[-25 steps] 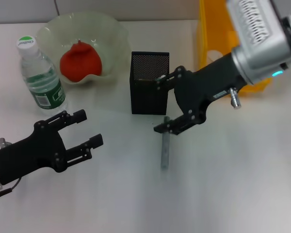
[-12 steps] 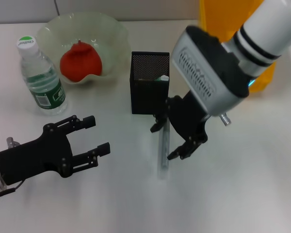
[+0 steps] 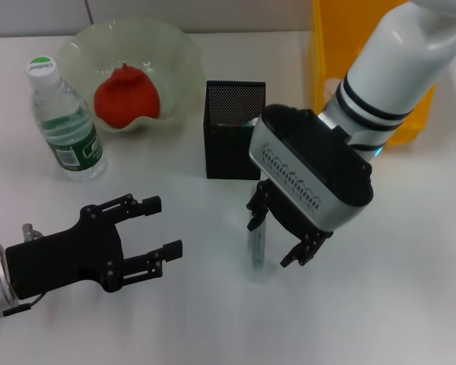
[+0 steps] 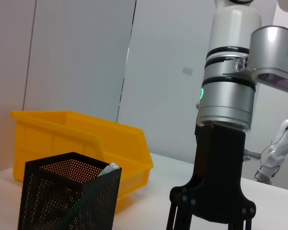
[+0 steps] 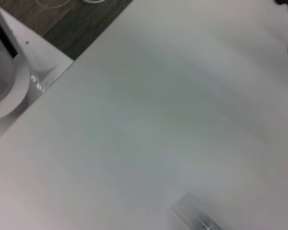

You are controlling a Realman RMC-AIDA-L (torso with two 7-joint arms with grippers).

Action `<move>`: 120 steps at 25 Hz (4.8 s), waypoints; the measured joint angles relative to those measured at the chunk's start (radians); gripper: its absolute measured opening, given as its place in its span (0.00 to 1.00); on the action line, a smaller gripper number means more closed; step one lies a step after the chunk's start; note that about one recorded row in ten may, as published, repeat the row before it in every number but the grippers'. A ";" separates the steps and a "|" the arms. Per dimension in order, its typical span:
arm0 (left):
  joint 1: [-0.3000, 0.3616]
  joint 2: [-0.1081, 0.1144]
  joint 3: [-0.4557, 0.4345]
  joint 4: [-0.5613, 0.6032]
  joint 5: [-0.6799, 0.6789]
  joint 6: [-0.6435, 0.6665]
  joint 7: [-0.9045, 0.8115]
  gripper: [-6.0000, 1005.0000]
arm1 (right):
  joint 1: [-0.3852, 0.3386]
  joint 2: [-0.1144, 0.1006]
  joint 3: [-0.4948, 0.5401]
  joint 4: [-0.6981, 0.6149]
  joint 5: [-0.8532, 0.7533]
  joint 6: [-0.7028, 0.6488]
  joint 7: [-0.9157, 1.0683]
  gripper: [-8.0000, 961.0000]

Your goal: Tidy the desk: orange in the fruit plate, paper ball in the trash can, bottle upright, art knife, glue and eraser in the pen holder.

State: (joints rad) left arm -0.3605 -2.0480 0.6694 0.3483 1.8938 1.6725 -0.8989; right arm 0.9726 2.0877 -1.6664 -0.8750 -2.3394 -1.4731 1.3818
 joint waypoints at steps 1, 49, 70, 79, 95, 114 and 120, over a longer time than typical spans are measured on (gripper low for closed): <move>0.000 -0.001 0.000 0.000 0.000 -0.001 0.000 0.77 | 0.001 0.001 -0.013 0.000 0.000 0.007 -0.005 0.70; 0.000 -0.004 -0.039 0.000 -0.007 0.001 0.003 0.77 | 0.047 0.005 -0.181 0.106 0.089 0.176 -0.079 0.17; 0.016 0.004 -0.085 0.000 -0.008 0.032 0.007 0.77 | -0.167 -0.006 0.352 -0.083 0.172 -0.043 -0.074 0.14; 0.028 0.010 -0.131 0.002 -0.009 0.078 0.002 0.77 | -0.344 -0.008 0.464 -0.037 0.460 -0.035 -0.209 0.14; 0.021 0.004 -0.146 -0.003 -0.009 0.072 -0.009 0.77 | -0.367 -0.008 0.572 0.293 0.775 -0.039 -0.391 0.14; -0.023 0.000 -0.142 0.001 -0.033 0.112 -0.035 0.77 | -0.409 -0.009 0.795 0.532 1.073 -0.087 -0.119 0.13; -0.024 0.000 -0.137 0.002 -0.033 0.124 -0.027 0.77 | -0.377 -0.012 0.797 0.534 1.077 0.010 0.053 0.13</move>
State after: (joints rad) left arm -0.3842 -2.0482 0.5323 0.3498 1.8605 1.7968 -0.9260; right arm 0.5961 2.0755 -0.8694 -0.3411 -1.2623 -1.4626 1.4345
